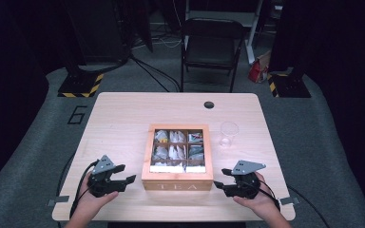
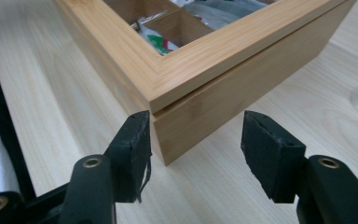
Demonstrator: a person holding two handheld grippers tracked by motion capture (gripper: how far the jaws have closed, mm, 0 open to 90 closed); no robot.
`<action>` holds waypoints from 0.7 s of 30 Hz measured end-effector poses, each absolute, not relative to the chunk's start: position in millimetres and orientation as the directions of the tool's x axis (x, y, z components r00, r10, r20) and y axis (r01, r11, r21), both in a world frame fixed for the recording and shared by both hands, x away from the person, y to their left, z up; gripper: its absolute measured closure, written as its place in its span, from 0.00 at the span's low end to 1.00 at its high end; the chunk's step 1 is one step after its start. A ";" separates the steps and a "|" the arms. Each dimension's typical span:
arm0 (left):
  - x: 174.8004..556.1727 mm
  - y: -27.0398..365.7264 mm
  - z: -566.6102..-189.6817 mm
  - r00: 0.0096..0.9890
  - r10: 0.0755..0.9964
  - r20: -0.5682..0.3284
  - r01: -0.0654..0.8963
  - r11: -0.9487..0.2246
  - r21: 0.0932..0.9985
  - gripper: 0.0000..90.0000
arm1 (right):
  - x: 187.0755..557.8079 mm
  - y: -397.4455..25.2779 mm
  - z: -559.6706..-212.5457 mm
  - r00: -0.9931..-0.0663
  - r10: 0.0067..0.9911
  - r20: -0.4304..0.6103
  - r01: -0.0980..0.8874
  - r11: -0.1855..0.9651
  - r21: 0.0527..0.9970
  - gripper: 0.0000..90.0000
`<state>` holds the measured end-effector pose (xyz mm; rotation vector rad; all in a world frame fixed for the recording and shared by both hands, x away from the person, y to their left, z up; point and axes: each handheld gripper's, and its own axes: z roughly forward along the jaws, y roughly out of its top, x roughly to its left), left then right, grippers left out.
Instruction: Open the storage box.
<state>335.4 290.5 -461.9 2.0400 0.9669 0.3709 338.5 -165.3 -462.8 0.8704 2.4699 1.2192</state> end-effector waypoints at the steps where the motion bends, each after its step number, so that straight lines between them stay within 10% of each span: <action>1: 335.3 290.1 -462.2 0.662 0.746 -0.076 0.501 -0.364 0.785 0.41 | 338.4 -164.5 -463.4 -0.796 0.604 0.040 0.399 0.474 0.785 0.47; 21: 328.1 280.0 -464.8 0.689 0.720 -0.079 0.494 -0.386 0.779 0.50 | 340.4 -152.7 -467.7 -0.833 0.552 0.038 0.367 0.499 0.786 0.71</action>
